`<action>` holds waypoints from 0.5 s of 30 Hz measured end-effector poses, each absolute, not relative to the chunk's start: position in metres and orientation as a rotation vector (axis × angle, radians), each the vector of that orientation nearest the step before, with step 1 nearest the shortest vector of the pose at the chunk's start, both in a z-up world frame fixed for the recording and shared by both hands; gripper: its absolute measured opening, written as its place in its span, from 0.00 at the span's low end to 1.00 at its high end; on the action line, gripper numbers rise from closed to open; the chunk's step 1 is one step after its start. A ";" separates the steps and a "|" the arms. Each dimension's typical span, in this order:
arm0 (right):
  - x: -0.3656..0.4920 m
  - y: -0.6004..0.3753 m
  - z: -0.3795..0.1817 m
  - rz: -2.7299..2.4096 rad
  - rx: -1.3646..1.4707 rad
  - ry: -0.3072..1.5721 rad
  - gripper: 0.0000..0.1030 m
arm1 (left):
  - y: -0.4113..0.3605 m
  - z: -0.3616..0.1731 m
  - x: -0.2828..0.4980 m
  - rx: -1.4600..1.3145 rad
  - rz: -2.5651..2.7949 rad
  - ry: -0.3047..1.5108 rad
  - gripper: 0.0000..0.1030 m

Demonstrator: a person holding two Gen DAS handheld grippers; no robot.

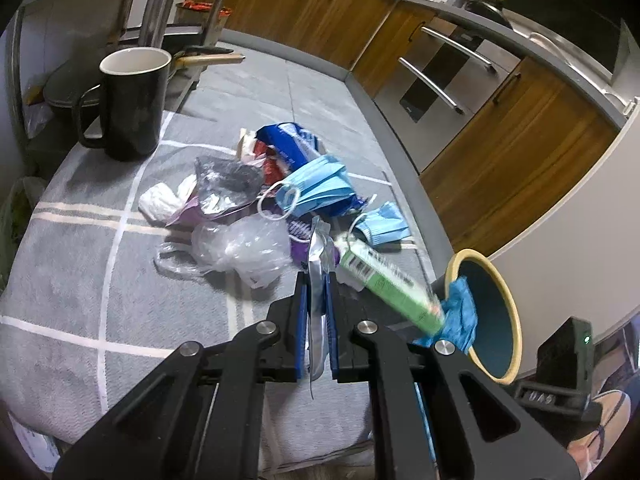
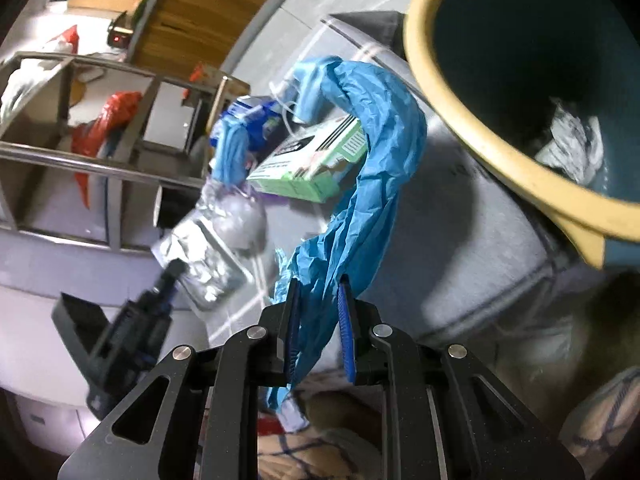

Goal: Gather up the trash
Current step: 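Grasp the blue glove with the right tool while the left tool holds the blister pack, then carry glove and blister pack over the bin and open both tools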

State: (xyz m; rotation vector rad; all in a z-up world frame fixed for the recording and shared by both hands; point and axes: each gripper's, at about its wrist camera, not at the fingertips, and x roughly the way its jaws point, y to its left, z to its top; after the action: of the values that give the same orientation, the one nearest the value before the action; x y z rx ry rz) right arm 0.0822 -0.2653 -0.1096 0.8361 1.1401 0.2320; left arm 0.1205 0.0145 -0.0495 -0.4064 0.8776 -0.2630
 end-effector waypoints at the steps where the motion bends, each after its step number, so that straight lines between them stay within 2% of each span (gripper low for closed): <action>1: 0.078 -0.266 -0.111 0.231 0.829 1.151 0.19 | 0.013 -0.049 0.120 -0.405 -0.267 0.875 0.07; 15: 0.055 -0.272 -0.107 0.211 0.695 1.173 0.19 | -0.046 -0.026 0.121 -0.379 -0.420 0.839 0.08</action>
State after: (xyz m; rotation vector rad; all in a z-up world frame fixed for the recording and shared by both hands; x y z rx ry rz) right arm 0.0547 -0.2723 -0.1069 0.6955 1.1734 0.2107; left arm 0.1209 -0.0456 -0.0256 -0.3795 0.8392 -0.4202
